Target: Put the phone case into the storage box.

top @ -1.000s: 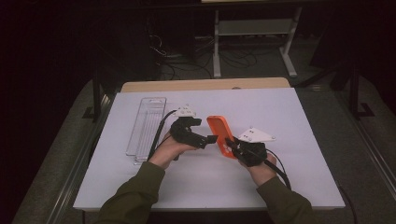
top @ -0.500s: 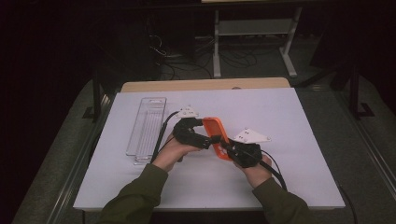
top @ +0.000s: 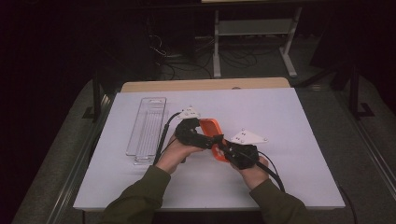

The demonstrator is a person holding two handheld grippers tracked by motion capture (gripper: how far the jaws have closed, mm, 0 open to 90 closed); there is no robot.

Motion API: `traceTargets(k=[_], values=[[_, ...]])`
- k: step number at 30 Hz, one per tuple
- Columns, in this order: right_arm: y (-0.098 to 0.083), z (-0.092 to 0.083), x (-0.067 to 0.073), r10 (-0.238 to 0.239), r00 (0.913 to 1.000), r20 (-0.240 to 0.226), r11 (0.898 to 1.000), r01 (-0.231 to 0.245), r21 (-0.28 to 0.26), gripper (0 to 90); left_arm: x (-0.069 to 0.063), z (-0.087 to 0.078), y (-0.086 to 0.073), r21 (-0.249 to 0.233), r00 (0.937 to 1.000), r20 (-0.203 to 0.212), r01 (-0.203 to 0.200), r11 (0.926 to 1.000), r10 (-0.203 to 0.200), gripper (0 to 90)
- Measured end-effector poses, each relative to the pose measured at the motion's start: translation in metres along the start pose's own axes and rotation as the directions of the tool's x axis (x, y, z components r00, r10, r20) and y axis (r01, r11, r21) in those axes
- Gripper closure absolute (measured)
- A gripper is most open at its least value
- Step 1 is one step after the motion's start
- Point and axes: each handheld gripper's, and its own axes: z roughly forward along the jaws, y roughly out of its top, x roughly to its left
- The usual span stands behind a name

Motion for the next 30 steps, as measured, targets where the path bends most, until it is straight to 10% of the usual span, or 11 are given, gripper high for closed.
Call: traceTargets(k=[30], values=[[-0.0034, 0.0054, 0.0097, -0.046, 0.9989, 0.011, 0.999, 0.045, 0.023, 78.8, 0.0033, -0.0025, 0.0011, -0.031, 0.9963, 0.009, 0.085, 0.9959, -0.085, 5.6]])
